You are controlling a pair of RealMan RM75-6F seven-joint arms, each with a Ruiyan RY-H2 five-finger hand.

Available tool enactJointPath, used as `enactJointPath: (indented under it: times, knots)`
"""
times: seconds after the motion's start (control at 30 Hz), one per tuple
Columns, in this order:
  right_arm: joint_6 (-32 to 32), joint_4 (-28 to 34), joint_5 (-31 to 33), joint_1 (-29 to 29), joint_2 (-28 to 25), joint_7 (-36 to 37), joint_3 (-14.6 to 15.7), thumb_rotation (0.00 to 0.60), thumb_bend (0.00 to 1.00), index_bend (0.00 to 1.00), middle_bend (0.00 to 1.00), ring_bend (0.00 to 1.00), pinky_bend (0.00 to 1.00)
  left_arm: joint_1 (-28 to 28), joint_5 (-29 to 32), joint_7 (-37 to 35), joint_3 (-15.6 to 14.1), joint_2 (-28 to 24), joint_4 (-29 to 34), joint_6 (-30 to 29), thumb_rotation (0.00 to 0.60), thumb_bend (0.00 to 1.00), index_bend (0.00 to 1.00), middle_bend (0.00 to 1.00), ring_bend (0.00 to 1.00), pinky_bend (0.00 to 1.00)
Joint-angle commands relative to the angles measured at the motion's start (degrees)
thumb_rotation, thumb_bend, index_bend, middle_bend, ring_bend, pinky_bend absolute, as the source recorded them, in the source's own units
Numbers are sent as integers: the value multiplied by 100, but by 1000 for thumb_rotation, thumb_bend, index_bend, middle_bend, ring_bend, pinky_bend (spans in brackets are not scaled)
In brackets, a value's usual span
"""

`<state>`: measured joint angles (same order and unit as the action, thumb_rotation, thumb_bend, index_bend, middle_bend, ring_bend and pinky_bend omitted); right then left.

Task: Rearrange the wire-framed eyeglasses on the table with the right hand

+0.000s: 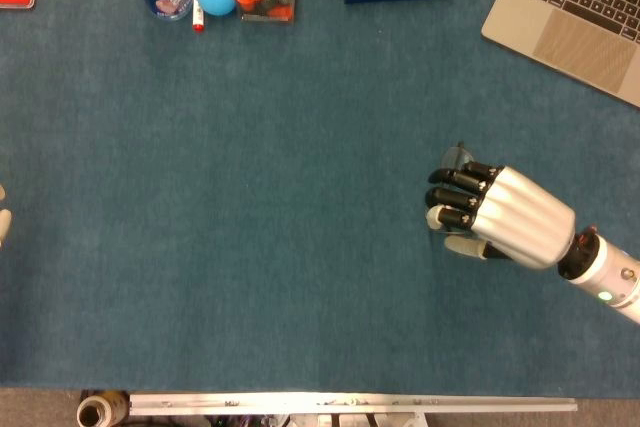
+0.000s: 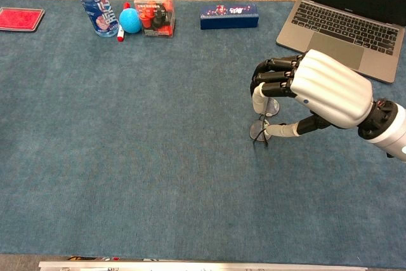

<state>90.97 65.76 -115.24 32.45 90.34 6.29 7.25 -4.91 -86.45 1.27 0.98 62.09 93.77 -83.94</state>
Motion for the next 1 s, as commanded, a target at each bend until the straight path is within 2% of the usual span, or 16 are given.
enactJointPath:
  times: [0.03,0.67,1.0]
  knots:
    - [-4,-25,18,-10,-8,8,-8,600,94,553,517,335,557,1,5,8,-1,2,-1,3,600,281,514,486,313,463]
    - [-12,-339,216,-106,-4,117,-91,600,94,554,517,335,557,8,1,13,-1,3,4,-14,600,281,514,486,313,463]
    - [-198,-821,506,-119,208,331,-200,600,95,553,518,335,557,6,-1,20,-1,1,11,-11,600,281,514,486,313,463]
